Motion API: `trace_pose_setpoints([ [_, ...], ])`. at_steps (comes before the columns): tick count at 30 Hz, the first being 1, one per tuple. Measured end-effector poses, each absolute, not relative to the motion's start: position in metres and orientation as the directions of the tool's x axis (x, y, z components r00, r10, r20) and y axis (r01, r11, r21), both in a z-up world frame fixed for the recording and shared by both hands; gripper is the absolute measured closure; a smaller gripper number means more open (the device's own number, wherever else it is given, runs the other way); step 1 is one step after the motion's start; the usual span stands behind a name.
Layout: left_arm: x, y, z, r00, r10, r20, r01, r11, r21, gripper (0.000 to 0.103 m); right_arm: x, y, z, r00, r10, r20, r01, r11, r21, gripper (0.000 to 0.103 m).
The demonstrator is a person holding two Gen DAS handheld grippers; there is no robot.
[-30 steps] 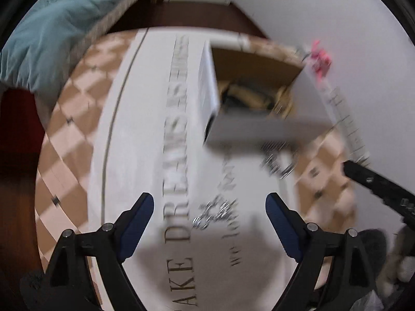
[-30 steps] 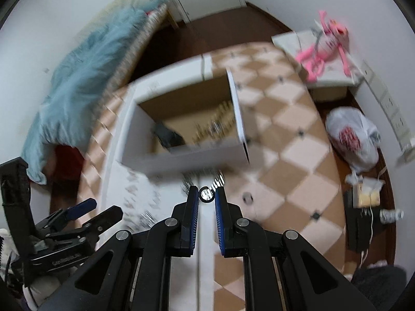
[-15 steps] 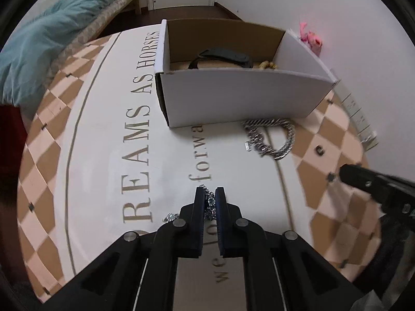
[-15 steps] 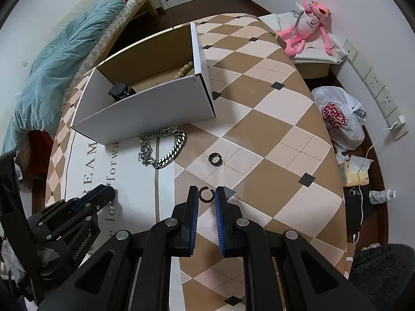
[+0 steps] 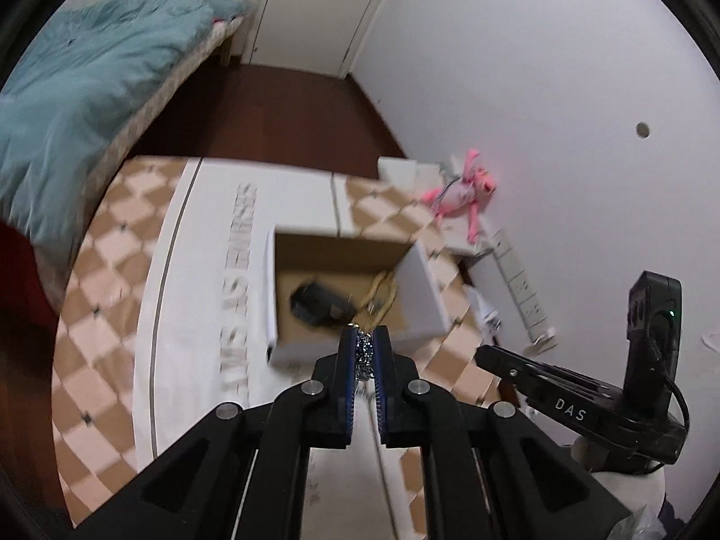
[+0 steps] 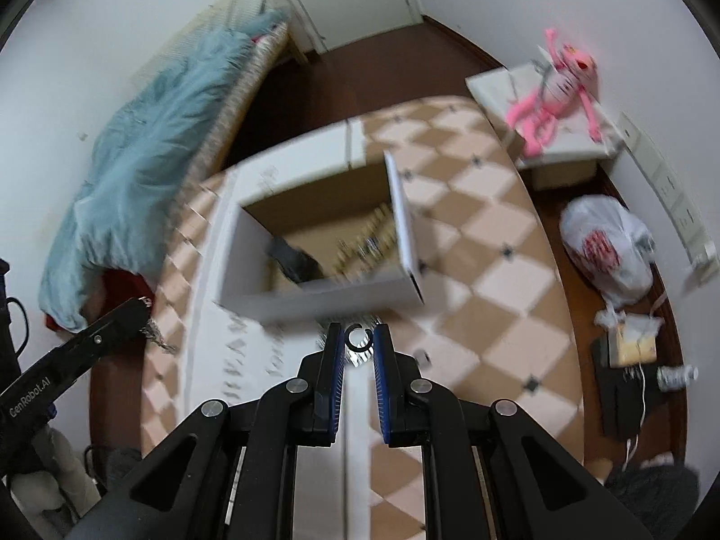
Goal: Organize jewelry
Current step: 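Carry the small silver piece with the left tool while the right tool carries the black ring over the box, then open both tools inside the white box to drop the held pieces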
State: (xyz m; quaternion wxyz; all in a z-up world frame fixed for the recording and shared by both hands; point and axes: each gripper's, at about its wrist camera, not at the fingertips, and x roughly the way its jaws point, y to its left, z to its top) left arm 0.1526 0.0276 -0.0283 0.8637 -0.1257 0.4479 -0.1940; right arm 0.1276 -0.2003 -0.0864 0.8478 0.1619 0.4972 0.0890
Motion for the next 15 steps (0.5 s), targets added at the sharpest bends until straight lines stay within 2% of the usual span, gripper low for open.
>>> trace_pose_setpoints([
  [5, 0.195, 0.015, -0.016, 0.528, -0.438, -0.728, 0.254, 0.899, -0.357, 0.098, 0.181, -0.191, -0.073, 0.461, 0.325, -0.826, -0.042, 0.938, 0.345, 0.090],
  [12, 0.255, 0.005, -0.061, 0.417, -0.411, -0.810, 0.231, 0.910, -0.343, 0.098, 0.254, -0.168, -0.110, 0.311, 0.292, -0.905, -0.087, 0.956, 0.279, 0.090],
  [15, 0.272, 0.002, -0.076, 0.384, -0.345, -0.857, 0.202, 0.937, -0.286, 0.096, 0.274, -0.160, -0.127, 0.249, 0.274, -0.929, -0.094, 0.961, 0.258, 0.089],
])
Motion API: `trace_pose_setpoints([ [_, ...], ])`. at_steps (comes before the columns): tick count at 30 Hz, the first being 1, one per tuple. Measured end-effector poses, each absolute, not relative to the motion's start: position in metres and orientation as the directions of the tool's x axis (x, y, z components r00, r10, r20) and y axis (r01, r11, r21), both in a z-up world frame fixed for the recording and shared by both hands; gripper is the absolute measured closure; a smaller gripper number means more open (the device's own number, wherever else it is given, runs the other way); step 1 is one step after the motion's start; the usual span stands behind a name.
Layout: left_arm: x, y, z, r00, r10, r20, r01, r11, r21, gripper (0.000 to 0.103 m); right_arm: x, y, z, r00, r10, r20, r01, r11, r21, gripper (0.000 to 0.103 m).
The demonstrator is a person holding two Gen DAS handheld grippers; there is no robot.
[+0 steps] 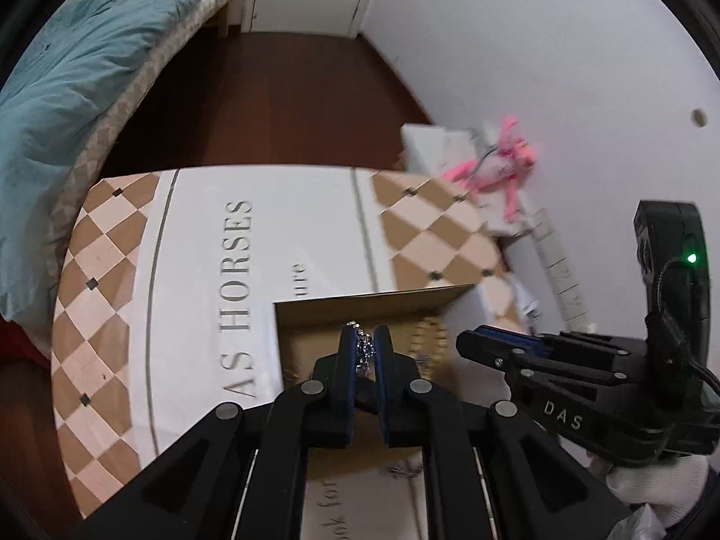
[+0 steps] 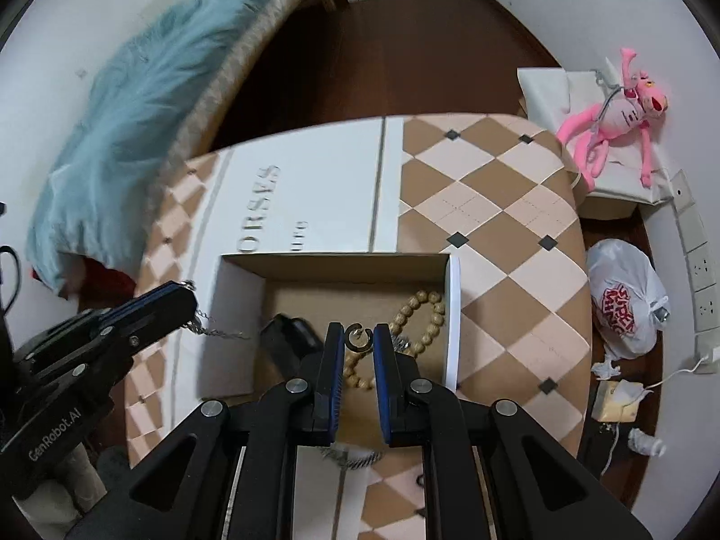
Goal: Organize jewelry
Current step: 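Open both tools inside the white box to drop the held pieces, then lift both open tools up out of the box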
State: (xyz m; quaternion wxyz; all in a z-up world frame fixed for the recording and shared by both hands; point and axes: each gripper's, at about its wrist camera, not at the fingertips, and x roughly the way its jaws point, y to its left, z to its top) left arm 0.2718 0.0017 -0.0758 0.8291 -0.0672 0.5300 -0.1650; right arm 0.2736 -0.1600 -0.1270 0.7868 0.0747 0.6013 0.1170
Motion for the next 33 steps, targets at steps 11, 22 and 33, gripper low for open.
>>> trace_pose_setpoints([
  [11, 0.287, 0.014, -0.074, 0.439, -0.158, -0.884, 0.109, 0.986, -0.122, 0.016, 0.289, -0.163, -0.128, 0.258, 0.192, -0.947, -0.086, 0.981, 0.175, 0.043],
  [22, 0.255, 0.021, -0.075, 0.532, -0.016, -0.847, 0.045, 0.999, 0.010, 0.000, 0.252, -0.168, -0.128, 0.315, -0.003, -0.949, -0.048, 0.999, -0.019, 0.010],
  [33, 0.221, 0.017, -0.056, 0.574, -0.011, -0.819, 0.031, 0.999, 0.008, 0.000, 0.209, -0.169, -0.100, 0.388, -0.004, -0.922, -0.036, 0.999, -0.019, 0.006],
])
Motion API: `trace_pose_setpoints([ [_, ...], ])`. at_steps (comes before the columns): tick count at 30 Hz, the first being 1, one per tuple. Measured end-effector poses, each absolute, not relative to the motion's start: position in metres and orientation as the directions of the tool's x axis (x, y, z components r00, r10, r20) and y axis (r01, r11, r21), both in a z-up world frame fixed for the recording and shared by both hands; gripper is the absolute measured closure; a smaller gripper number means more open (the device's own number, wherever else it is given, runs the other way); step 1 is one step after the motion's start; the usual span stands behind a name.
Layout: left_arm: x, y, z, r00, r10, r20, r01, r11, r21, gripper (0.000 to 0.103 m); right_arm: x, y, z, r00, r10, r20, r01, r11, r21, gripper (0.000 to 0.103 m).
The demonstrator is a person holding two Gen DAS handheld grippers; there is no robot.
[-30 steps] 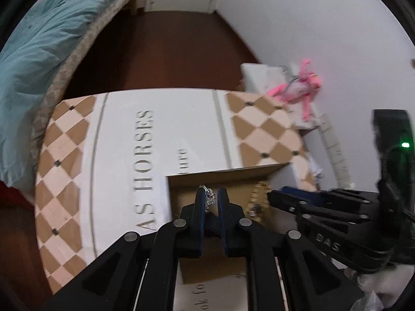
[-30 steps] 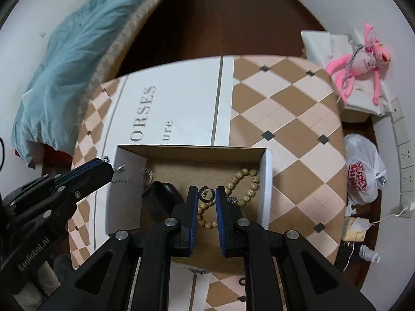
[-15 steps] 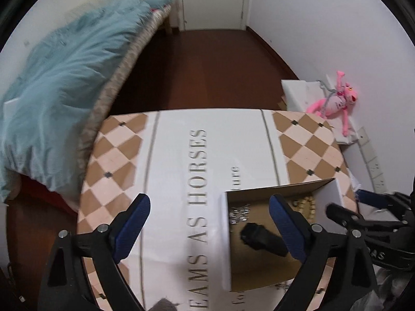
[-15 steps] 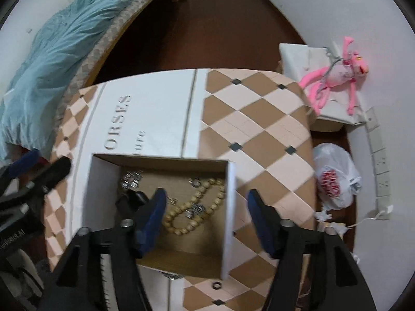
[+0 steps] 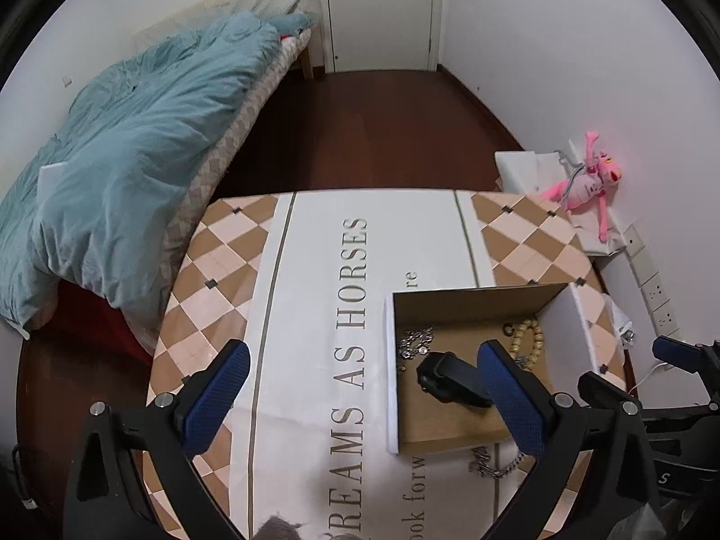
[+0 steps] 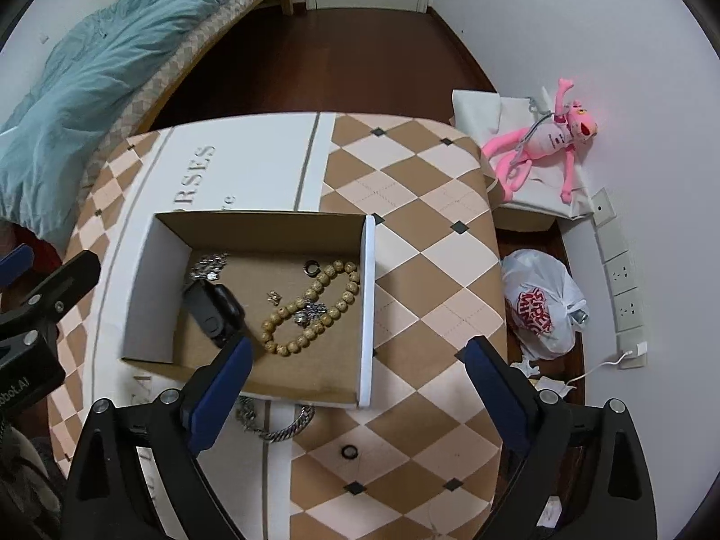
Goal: Organize jewelry
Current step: 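Lift both open tools up out of the box, then grasp the second black ring with the right tool while the left tool grasps the silver chain bracelet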
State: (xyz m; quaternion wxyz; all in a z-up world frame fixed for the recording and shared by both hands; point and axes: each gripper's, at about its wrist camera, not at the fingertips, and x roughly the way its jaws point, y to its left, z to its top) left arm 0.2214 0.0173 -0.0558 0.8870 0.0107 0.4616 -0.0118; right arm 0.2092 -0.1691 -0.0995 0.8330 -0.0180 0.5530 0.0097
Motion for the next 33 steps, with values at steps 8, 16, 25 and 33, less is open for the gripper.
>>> trace_pose_setpoints([
  [8, 0.189, 0.016, -0.025, 0.640, 0.022, -0.768, 0.012, 0.999, 0.038, 0.000, 0.171, -0.167, -0.068, 0.460, 0.010, -0.888, -0.037, 0.999, -0.008, 0.006],
  [16, 0.144, 0.015, -0.066, 0.628, 0.126, -0.768, -0.062, 0.992, 0.112, 0.000, 0.130, -0.192, -0.130, 0.431, 0.028, -0.902, 0.032, 0.998, 0.047, 0.006],
  [25, 0.140, 0.008, -0.136, 0.518, 0.155, -0.841, -0.059, 0.988, 0.145, 0.000, 0.114, -0.194, -0.206, 0.412, 0.077, -0.908, 0.036, 0.994, 0.101, 0.037],
  [33, 0.142, 0.002, -0.151, 0.491, 0.130, -0.862, -0.041, 0.991, 0.126, 0.000, 0.113, -0.177, -0.209, 0.483, 0.005, -0.876, -0.012, 1.000, -0.001, 0.090],
])
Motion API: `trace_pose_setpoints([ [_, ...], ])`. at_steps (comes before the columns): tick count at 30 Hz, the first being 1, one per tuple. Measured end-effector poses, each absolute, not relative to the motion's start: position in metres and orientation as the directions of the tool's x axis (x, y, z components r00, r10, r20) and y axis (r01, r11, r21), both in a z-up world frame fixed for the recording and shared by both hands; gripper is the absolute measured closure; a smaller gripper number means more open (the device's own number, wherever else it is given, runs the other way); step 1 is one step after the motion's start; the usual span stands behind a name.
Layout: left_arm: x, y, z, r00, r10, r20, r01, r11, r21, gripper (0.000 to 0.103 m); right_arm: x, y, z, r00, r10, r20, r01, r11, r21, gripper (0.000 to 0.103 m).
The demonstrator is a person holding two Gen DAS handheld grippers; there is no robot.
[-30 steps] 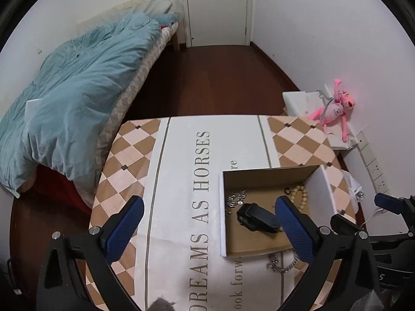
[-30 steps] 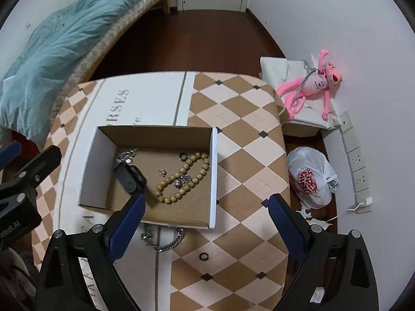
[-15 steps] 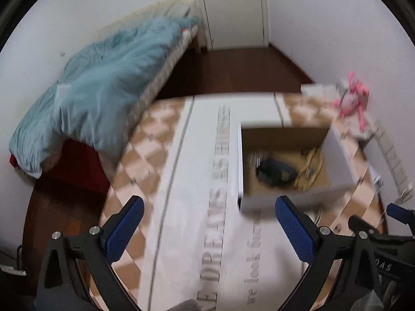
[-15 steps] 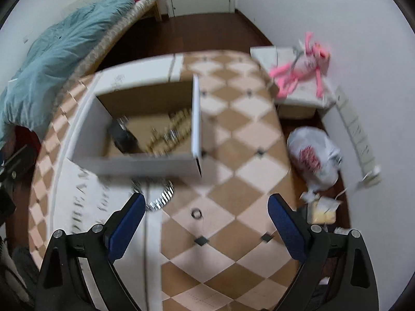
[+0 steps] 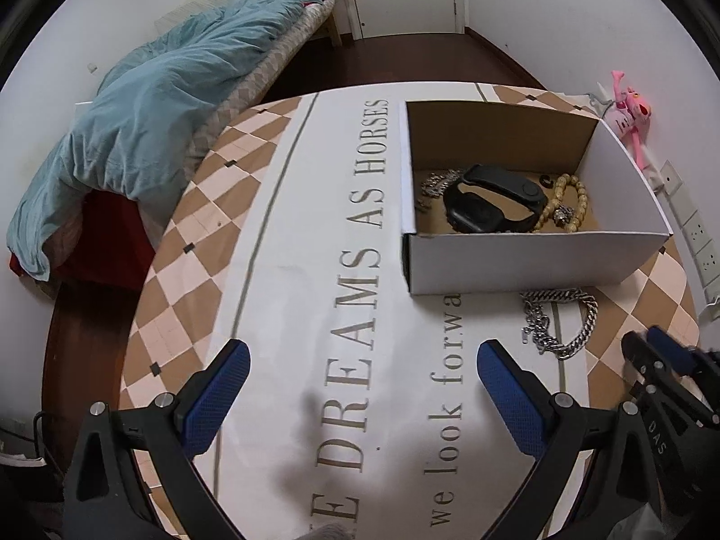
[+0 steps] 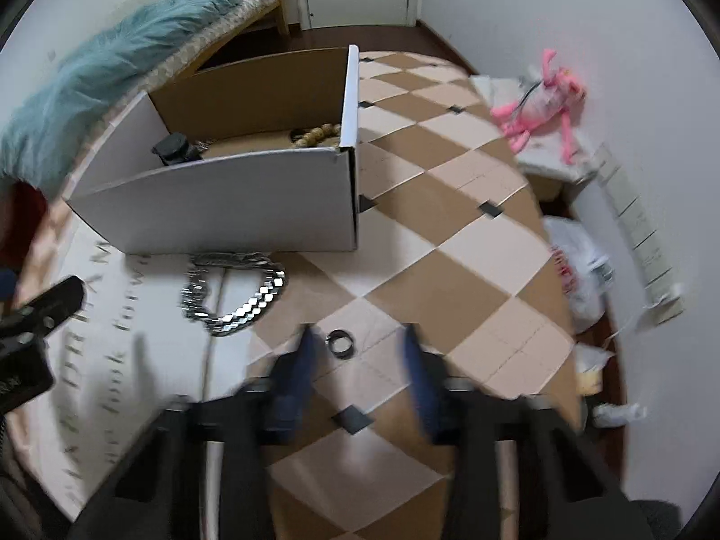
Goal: Organize jewelry
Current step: 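Grasp the second black ring with the right tool while the left tool grasps the silver chain bracelet, then carry ring and chain bracelet into the white box and open both tools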
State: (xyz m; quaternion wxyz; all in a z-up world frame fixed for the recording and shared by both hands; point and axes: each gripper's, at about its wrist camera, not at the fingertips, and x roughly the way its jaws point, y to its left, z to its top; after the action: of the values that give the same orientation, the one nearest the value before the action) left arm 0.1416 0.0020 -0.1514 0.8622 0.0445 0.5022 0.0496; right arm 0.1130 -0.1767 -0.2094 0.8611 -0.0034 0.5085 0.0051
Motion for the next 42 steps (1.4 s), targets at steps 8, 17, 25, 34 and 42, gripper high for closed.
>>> trace_pose_setpoints([
  [8, 0.155, -0.014, -0.161, 0.431, -0.109, -0.896, -0.017, 0.991, -0.129, 0.007, 0.112, -0.199, -0.205, 0.476, 0.009, -0.879, 0.063, 0.997, 0.044, 0.090],
  [17, 0.163, -0.066, -0.180, 0.392, -0.066, -0.918, 0.057, 0.997, -0.048, 0.050, 0.110, -0.218, -0.201, 0.469, -0.030, -0.883, 0.115, 0.993, 0.027, 0.090],
  [25, 0.164, -0.070, -0.179, 0.421, -0.108, -0.900, 0.094, 0.993, -0.075, 0.096, 0.105, -0.227, -0.198, 0.461, -0.034, -0.887, 0.128, 0.991, 0.028, 0.090],
  [34, 0.137, -0.040, -0.152, 0.435, -0.228, -0.871, 0.117, 0.974, -0.196, 0.096, 0.091, -0.218, -0.174, 0.489, 0.029, -0.872, 0.094, 0.992, 0.086, 0.090],
  [42, 0.122, -0.009, -0.125, 0.449, -0.279, -0.849, 0.116, 0.960, -0.254, 0.100, 0.083, -0.216, -0.154, 0.505, 0.074, -0.860, 0.078, 0.988, 0.132, 0.090],
])
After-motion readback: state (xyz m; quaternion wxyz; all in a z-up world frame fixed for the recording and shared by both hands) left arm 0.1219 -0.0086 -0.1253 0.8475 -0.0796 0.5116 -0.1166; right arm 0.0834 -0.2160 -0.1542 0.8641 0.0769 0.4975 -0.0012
